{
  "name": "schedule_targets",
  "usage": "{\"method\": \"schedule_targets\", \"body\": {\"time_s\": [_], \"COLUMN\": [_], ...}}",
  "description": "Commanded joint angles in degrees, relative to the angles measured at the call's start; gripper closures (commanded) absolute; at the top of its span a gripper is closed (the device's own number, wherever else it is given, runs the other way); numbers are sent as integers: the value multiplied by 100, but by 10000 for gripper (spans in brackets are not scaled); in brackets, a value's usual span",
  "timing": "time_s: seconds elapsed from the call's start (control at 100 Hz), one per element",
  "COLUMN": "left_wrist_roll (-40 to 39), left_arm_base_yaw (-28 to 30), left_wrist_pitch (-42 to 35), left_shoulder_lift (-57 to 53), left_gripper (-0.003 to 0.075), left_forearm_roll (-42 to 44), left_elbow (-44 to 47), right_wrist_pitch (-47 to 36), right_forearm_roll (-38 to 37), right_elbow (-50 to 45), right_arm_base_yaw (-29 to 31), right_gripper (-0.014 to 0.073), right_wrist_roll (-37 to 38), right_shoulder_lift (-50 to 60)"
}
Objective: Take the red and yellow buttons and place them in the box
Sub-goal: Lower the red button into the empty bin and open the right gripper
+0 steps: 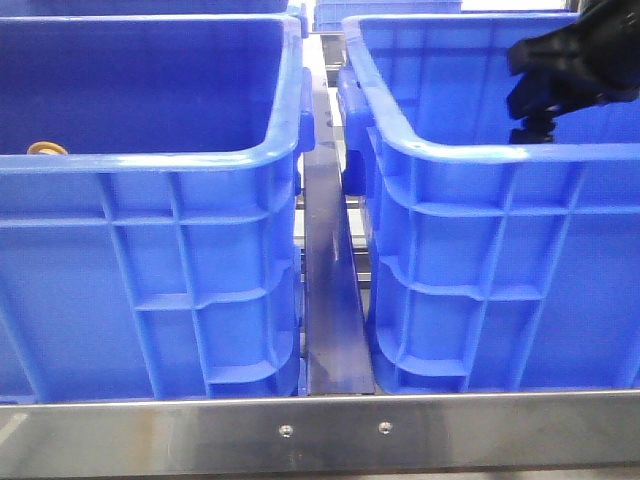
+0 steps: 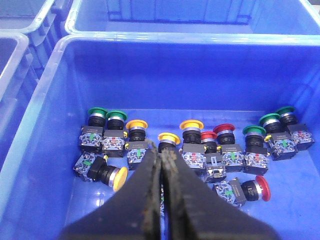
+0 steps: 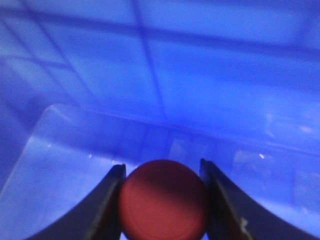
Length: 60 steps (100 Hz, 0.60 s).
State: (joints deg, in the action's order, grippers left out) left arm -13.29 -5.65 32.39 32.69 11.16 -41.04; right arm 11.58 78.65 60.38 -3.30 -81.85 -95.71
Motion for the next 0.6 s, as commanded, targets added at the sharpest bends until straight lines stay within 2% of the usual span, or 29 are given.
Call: {"method": "schedule_targets", "body": {"time_s": [0.0,0.22,0.59], "left_wrist_roll": [9,9,9], "left_arm_base_yaw": [21,21,21], "left_wrist_pitch": [-458,-458,-458], "left_shoulder_lift": [9,9,9], "left_gripper": [739,739,739], "left_forearm_roll": [36,36,36], "left_elbow": [-161,-161,-161], "right_wrist_pitch": [-98,-134,-176], "right_forearm_roll": [209,208,208], "right_elbow": [403,807,831], "right_arm_base_yaw": [-5,-5,-5], "right_gripper": [427,427,420], "right_wrist_roll": [-110,-110,-110], "right_shoulder_lift": [49,-388,-736]}}
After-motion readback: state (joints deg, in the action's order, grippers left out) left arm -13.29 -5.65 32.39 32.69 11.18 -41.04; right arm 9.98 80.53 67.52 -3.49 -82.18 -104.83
